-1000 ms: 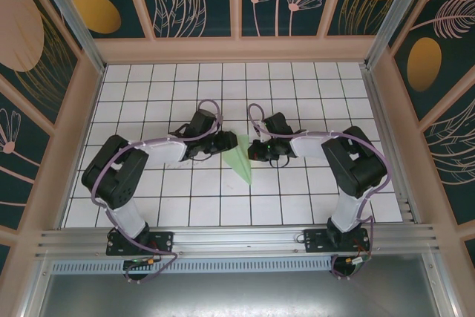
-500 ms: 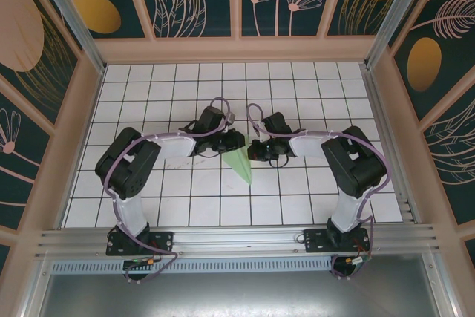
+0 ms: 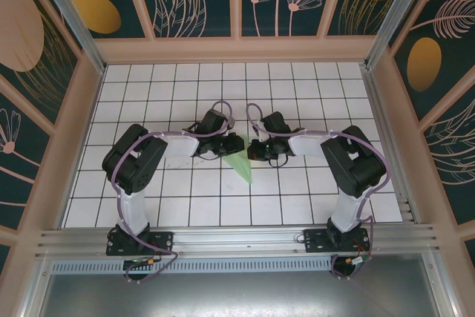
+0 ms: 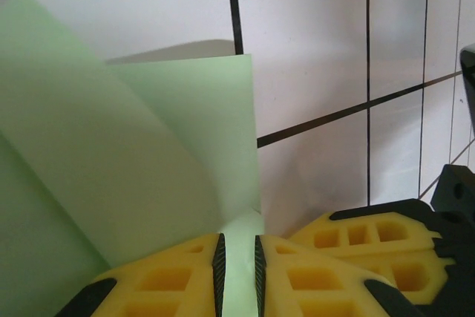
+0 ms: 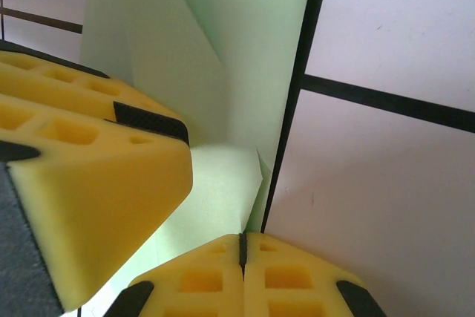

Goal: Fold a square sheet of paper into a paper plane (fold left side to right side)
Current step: Fourth fold the wing at the center of the table.

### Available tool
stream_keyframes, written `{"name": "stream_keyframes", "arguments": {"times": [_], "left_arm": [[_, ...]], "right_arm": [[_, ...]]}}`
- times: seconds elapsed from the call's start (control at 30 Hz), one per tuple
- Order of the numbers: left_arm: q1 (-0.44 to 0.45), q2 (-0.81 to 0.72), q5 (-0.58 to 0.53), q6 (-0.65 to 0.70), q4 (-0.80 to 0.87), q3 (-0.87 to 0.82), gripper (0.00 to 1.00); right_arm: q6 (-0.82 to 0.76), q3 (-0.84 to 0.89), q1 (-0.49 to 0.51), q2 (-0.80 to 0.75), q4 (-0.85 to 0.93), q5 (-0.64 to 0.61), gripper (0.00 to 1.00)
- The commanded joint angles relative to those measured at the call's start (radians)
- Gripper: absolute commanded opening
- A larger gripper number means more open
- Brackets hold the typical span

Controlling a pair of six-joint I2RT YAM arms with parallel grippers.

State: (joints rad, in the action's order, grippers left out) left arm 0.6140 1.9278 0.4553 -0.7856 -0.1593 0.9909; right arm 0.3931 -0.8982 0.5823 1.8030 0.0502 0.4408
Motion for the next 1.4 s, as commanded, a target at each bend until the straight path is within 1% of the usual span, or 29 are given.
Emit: {"name": "stream_keyframes", "arguments": {"times": [0.0, 0.3, 0.5, 0.63, 0.67, 0.7, 0.77, 0.87, 0.93, 1.0, 1.2, 1.37], "left_arm": [[0.005, 0.014, -0.035, 0.023, 0.024, -0.012, 0.22], [0.005, 0.02, -0.066, 0.023, 0.027, -0.077, 0.22], [0.006, 0.036, -0.077, 0.02, 0.021, -0.099, 0.22], [0.005, 0.04, -0.081, 0.017, 0.016, -0.106, 0.22], [0.005, 0.039, -0.082, 0.017, 0.015, -0.107, 0.22], [0.005, 0.039, -0.081, 0.016, 0.015, -0.106, 0.22], [0.006, 0.039, -0.083, 0.017, 0.015, -0.106, 0.22], [0.005, 0.039, -0.082, 0.017, 0.015, -0.104, 0.21], [0.005, 0.037, -0.084, 0.017, 0.016, -0.104, 0.22], [0.006, 0.037, -0.085, 0.018, 0.018, -0.102, 0.22], [0.005, 0.032, -0.089, 0.019, 0.023, -0.105, 0.22], [0.006, 0.028, -0.092, 0.019, 0.023, -0.109, 0.21]], "right_arm": [[-0.026, -0.006, 0.024, 0.05, 0.042, -0.037, 0.0], [-0.033, -0.032, 0.021, 0.047, 0.051, -0.031, 0.0], [-0.033, -0.073, -0.009, -0.019, 0.051, -0.004, 0.13], [-0.025, -0.069, -0.029, -0.116, 0.063, -0.016, 0.29], [-0.023, -0.063, -0.03, -0.141, 0.074, -0.021, 0.32], [-0.024, -0.057, -0.029, -0.161, 0.088, -0.022, 0.32], [-0.012, -0.026, -0.03, -0.206, 0.093, 0.004, 0.31], [0.045, 0.055, -0.014, -0.258, 0.028, 0.117, 0.22], [0.09, 0.103, 0.004, -0.268, -0.029, 0.19, 0.19], [0.123, 0.135, 0.022, -0.258, -0.069, 0.232, 0.17], [0.124, 0.147, 0.055, -0.17, -0.098, 0.259, 0.15], [0.107, 0.142, 0.063, -0.141, -0.073, 0.236, 0.15]]}}
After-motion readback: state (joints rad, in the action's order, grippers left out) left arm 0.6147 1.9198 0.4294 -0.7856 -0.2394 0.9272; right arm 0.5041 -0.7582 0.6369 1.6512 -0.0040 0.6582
